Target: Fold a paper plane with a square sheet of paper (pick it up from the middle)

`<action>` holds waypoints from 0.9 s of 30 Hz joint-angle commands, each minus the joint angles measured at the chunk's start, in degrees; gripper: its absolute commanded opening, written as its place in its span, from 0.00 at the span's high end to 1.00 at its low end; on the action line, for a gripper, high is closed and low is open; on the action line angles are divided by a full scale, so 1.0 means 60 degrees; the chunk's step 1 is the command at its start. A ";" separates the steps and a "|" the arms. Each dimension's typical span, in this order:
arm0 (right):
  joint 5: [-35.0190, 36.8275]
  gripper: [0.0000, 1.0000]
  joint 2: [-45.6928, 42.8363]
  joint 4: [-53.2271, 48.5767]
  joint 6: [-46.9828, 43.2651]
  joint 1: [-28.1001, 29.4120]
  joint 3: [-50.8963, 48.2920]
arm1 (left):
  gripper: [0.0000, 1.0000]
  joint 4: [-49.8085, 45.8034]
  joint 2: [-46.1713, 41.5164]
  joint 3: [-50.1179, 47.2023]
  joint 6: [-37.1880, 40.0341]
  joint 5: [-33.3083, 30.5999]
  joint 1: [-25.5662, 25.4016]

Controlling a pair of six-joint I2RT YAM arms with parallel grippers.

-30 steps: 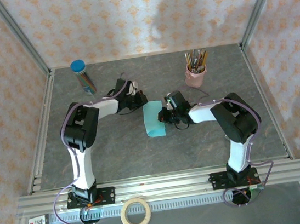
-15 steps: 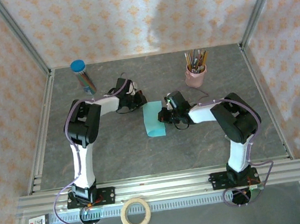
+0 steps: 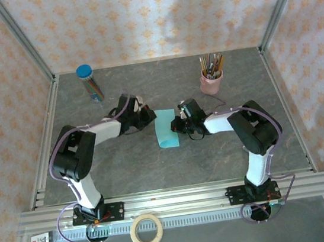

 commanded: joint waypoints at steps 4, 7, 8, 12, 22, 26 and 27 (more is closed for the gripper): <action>0.2174 0.99 0.1602 -0.3737 -0.0069 -0.0076 -0.1271 | 1.00 0.1309 -0.0197 -0.0956 -0.1631 0.0032 -0.0693; 0.2161 0.99 0.1614 -0.3759 -0.0072 -0.0072 -0.1251 | 1.00 0.1342 -0.0090 -0.1006 -0.1738 -0.0069 -0.0772; 0.2174 0.99 0.1625 -0.3768 -0.0078 -0.0076 -0.1249 | 1.00 0.1351 -0.0042 -0.1007 -0.1763 -0.0080 -0.0776; 0.2189 0.99 0.1599 -0.3801 -0.0077 -0.0076 -0.1242 | 1.00 0.1315 0.0228 -0.0864 -0.1822 -0.0087 -0.0864; 0.2272 0.99 0.1627 -0.4006 -0.0147 -0.0076 -0.1132 | 1.00 0.1147 0.0515 -0.1155 -0.1922 -0.0346 -0.1007; 0.2273 0.99 0.1611 -0.4036 -0.0094 -0.0071 -0.1121 | 1.00 0.0474 0.0480 -0.1376 -0.1410 -0.0590 -0.0897; 0.2276 0.99 0.1585 -0.4047 -0.0094 -0.0074 -0.1119 | 1.00 0.0348 0.0462 -0.1482 -0.1330 -0.0686 -0.0813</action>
